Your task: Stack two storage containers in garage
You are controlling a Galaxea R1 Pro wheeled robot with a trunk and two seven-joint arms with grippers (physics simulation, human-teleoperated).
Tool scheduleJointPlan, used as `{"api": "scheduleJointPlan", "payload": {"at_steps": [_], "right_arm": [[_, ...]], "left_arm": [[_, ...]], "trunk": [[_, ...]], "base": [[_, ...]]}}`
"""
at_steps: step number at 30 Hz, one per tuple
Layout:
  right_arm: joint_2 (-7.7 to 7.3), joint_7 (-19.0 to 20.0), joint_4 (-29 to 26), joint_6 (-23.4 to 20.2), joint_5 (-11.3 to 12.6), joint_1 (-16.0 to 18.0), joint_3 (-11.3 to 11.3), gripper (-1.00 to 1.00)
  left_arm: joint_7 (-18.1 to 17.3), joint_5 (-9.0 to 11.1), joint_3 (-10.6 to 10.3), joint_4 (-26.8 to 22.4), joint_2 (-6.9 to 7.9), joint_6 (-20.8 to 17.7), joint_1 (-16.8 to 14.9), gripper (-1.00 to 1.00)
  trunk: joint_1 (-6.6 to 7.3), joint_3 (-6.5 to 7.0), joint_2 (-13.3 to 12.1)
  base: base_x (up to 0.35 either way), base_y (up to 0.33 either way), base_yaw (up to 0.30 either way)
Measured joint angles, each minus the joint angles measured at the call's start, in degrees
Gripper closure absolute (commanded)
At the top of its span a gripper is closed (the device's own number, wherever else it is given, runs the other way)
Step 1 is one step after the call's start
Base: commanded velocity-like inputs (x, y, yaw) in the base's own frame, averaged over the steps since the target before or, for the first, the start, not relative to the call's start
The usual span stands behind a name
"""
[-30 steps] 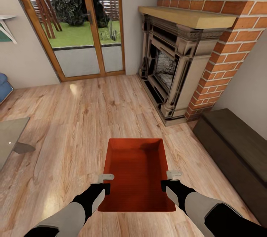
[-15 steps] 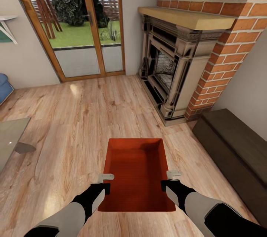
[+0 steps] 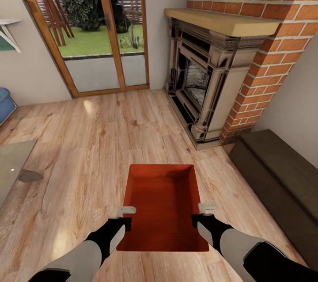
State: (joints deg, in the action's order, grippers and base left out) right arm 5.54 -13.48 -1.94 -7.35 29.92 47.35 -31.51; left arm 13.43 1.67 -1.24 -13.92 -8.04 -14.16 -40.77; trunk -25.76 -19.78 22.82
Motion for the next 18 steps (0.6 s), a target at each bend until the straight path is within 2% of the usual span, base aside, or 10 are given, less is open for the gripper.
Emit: {"api": "scheduleJointPlan", "payload": {"at_steps": [8, 18], "right_arm": [[0.03, -0.37, -0.28, 0.12, 0.78, -0.07, -0.80, 1.00], [0.15, -0.03, 0.20, 0.12, 0.63, -0.11, -0.41, 1.00]], "left_arm": [[0.00, 0.21, -0.20, 0.02, 0.07, 0.38, -0.01, 1.00], [0.00, 0.21, -0.47, 0.00, 0.15, -0.19, -0.01, 1.00]], "trunk": [[0.00, 0.02, 0.00], [0.00, 0.84, 0.01]], "base": [[0.000, 0.000, 0.000], [0.000, 0.000, 0.000]]}}
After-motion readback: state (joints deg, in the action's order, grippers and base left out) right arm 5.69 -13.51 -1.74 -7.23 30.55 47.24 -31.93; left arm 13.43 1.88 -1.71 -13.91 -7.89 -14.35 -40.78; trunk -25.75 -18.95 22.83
